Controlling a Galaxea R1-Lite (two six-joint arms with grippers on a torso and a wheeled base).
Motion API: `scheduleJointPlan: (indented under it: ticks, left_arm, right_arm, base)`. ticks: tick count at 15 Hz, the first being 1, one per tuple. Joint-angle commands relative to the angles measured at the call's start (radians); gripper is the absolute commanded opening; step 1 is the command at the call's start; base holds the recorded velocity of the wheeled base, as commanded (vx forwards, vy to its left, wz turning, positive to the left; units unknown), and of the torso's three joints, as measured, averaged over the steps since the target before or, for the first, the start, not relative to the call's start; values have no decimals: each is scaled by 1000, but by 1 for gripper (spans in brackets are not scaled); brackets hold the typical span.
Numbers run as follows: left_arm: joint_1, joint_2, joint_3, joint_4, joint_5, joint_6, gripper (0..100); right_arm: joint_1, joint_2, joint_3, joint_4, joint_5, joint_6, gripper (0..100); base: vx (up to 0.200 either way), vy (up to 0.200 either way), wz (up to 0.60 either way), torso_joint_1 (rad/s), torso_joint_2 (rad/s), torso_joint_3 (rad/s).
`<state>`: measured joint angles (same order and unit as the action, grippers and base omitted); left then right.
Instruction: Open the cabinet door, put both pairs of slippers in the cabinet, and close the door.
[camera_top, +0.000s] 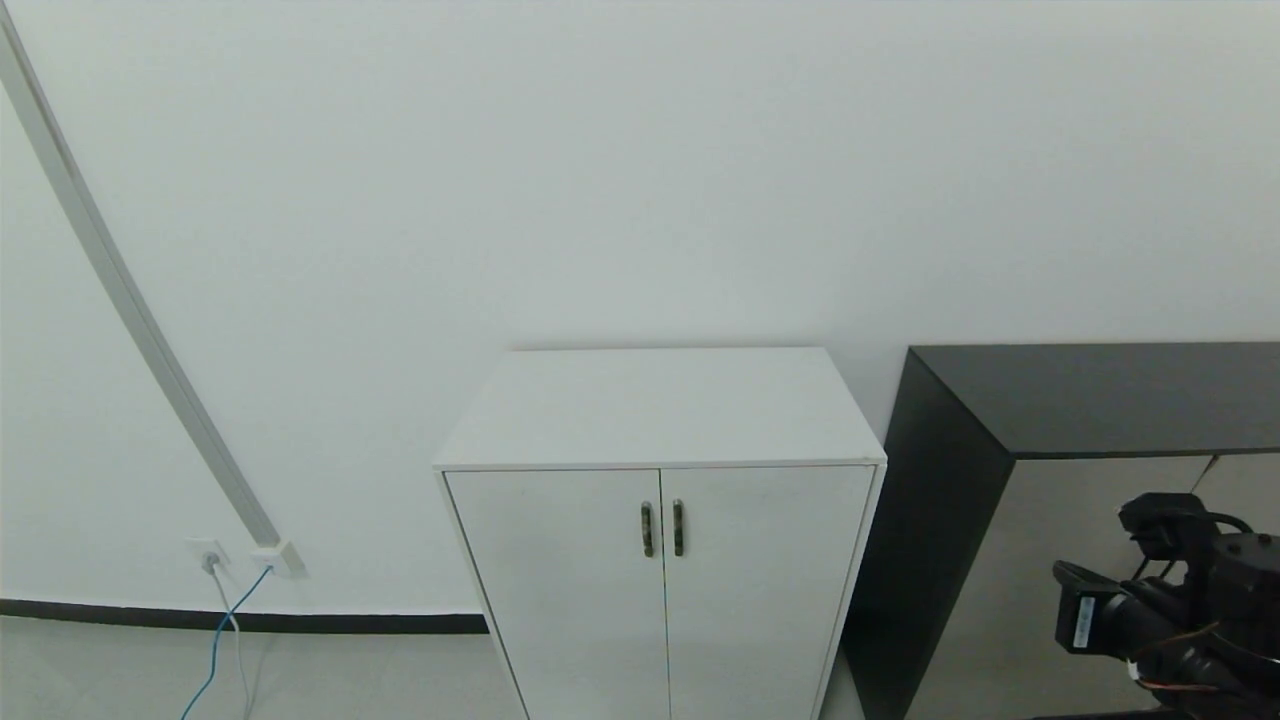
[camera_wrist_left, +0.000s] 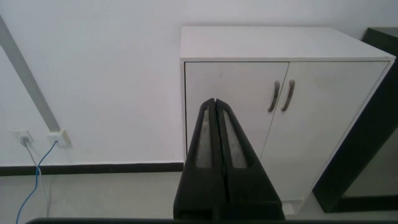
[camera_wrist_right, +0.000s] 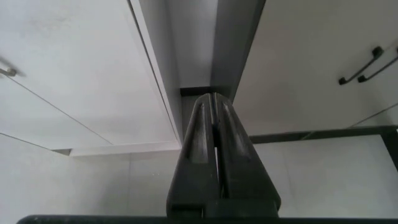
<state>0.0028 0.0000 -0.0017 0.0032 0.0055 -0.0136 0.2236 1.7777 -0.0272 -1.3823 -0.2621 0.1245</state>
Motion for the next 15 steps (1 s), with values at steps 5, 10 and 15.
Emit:
scheduleJointPlan:
  ticks: [5,10,15]
  left_arm:
    - [0,0,0,0,1,0,0]
    - [0,0,0,0,1,0,0]
    - [0,0,0,0,1,0,0]
  right_arm:
    - [-27,-331,27,241,4,-3,0]
    - [-27,-526,27,459,26,-2,0]
    - [-26,-768,27,714,27,0,0]
  base:
    - [0,0,0,0,0,0]
    - [0,0,0,0,0,0]
    - [0,0,0,0,0,0]
